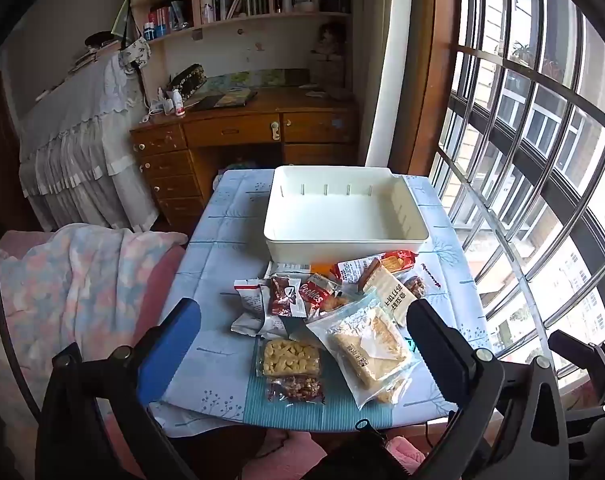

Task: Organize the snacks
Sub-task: 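Move both grippers toward the snack pile in front of the white tray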

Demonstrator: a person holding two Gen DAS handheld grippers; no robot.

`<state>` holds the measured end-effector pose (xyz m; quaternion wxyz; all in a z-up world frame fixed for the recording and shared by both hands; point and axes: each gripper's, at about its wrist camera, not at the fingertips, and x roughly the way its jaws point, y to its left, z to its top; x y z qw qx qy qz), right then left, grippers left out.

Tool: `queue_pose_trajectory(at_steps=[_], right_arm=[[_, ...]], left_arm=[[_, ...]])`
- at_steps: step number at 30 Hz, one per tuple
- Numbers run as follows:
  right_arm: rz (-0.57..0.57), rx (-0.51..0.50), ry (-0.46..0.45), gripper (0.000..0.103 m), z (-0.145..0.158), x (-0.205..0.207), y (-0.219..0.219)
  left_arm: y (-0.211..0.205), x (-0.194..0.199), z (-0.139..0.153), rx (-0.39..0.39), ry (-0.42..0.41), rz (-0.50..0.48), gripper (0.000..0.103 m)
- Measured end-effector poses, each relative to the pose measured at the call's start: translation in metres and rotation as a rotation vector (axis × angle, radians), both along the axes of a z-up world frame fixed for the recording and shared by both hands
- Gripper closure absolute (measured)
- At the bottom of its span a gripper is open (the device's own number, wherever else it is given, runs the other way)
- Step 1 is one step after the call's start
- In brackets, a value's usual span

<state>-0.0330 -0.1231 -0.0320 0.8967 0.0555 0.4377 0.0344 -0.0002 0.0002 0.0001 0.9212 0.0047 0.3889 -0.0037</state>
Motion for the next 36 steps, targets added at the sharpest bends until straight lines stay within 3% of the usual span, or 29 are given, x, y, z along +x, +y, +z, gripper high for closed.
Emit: queue_pose_trajectory(at_steps=[36], right_arm=[[0.016,-0.006,0.031,0.001,-0.002,-0.005,0.006]], left_arm=[[0.005,-0.012,-0.016,-0.025,0.049,0.010,0.001]])
